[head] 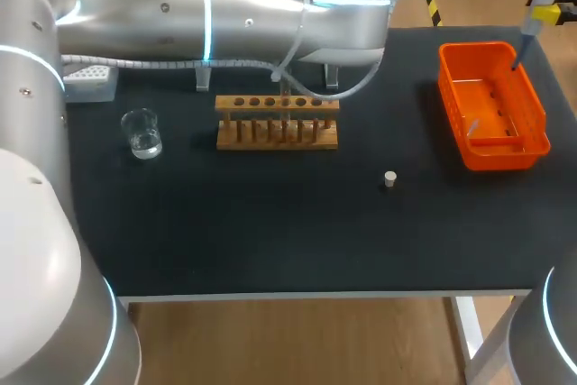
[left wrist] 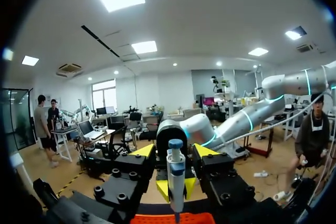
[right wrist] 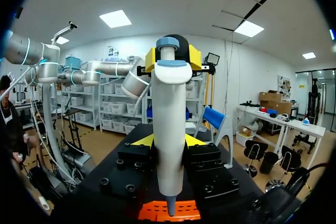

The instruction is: Invert the test tube, pick up the pipette, mount the tip to pipette, aspirate from beaker and dispense into the tube, eject the tip, return the pipette, and cap with the stopper.

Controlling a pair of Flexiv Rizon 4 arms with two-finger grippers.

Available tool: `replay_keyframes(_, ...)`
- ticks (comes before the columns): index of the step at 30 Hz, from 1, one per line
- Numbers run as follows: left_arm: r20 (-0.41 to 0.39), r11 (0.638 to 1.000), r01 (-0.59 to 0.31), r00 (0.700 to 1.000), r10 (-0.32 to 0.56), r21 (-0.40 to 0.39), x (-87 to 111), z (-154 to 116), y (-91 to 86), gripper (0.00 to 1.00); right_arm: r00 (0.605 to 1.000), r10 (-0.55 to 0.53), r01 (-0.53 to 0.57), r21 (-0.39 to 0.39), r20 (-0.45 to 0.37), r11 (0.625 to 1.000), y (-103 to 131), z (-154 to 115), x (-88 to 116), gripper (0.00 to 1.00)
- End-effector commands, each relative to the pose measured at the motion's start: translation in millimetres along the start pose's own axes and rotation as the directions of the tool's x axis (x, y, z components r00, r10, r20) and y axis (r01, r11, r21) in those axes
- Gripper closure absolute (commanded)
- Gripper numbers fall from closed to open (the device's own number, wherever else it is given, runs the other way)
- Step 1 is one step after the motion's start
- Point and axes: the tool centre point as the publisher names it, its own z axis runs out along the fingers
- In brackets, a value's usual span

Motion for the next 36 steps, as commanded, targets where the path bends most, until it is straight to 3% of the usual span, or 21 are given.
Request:
replay_keyframes(1,0.007,0.999,0.018,1.000,-0.017,-0.048,15.4,-45.8,-8.8,0.00,1.000,0.001,-0.001,0.004,0.000,1.000,1.2,0.0,0.2,1.00)
replay_keyframes(10,0.023,0.994,0.045,0.999,-0.043,-0.095,41.6,-110.6,-1.4,0.00,1.000,0.001,-0.001,0.004,0.000,1.000,1.2,0.0,0.2,1.00)
replay_keyframes(19,0.071,0.992,0.057,0.996,-0.049,-0.111,71.3,-168.7,21.1,0.00,1.000,0.001,-0.001,0.004,0.000,1.000,1.2,0.0,0.2,1.00)
replay_keyframes(27,0.097,0.997,0.029,0.995,-0.021,-0.078,92.0,-202.4,37.5,0.00,1.000,0.001,-0.001,0.004,0.000,1.000,1.2,0.0,0.2,1.00)
replay_keyframes(36,0.128,0.997,0.066,0.990,-0.060,-0.036,111.1,-228.7,64.0,0.00,1.000,0.001,-0.001,0.004,0.000,1.000,1.2,0.0,0.2,1.00)
